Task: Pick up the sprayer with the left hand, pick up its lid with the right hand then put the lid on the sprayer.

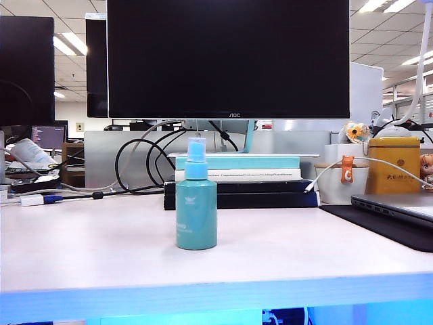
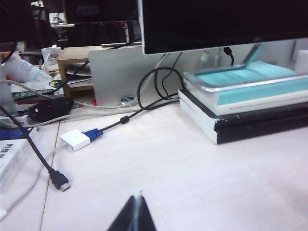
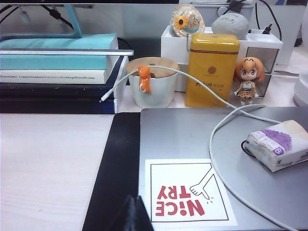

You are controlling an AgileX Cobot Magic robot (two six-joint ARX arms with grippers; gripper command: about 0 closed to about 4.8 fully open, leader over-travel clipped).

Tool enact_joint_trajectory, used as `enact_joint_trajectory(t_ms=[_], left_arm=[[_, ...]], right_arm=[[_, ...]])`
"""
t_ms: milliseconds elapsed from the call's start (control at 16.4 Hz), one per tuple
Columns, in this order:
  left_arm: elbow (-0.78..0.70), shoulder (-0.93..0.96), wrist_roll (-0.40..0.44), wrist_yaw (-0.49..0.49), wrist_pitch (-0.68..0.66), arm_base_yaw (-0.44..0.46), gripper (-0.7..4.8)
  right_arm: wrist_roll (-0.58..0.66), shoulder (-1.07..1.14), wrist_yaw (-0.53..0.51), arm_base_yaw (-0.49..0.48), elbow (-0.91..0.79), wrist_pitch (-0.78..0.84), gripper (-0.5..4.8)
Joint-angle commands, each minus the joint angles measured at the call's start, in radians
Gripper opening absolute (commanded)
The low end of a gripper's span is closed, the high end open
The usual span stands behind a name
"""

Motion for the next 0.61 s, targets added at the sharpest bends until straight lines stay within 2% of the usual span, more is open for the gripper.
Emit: enact_joint_trajectory(t_ms=[61, 122, 183, 305, 427, 488, 549, 610], left_arm=[[0.001, -0.005, 0.015, 0.003, 0.008, 0.000, -0.03], [0.001, -0.005, -0.009, -0.038, 0.003, 0.000, -0.05], [0.001, -0.005, -0.034, -0.121, -0.031, 0.000, -0.05], [0.001, -0.005, -0.030, -0.133, -0.041, 0.000, -0.04], [0.001, -0.005, 0.013, -0.138, -0.036, 0.000, -0.05], [0.001, -0.005, 0.015, -0.133, -0.001, 0.000, -0.03], [0.001, -0.005, -0.035, -0.142, 0.041, 0.000, -0.04], [0.001, -0.005, -0.034, -0.134, 0.031, 0.000, -0.04]], right_arm=[[-0.003, 0.000, 0.001, -0.001, -0.006, 0.019, -0.01], [-0.002, 0.000, 0.001, -0.001, -0.006, 0.019, -0.01], [-0.002, 0.000, 0.001, -0.001, -0.006, 0.018, -0.01], [-0.002, 0.000, 0.001, -0.001, -0.006, 0.015, -0.01], [-0.002, 0.000, 0.001, -0.001, -0.006, 0.008, -0.01], [-0.002, 0.000, 0.000, -0.001, -0.006, 0.003, -0.01], [0.001, 0.000, 0.000, -0.001, -0.006, 0.000, -0.01], [0.000, 0.000, 0.001, -0.002, -0.006, 0.001, -0.01]])
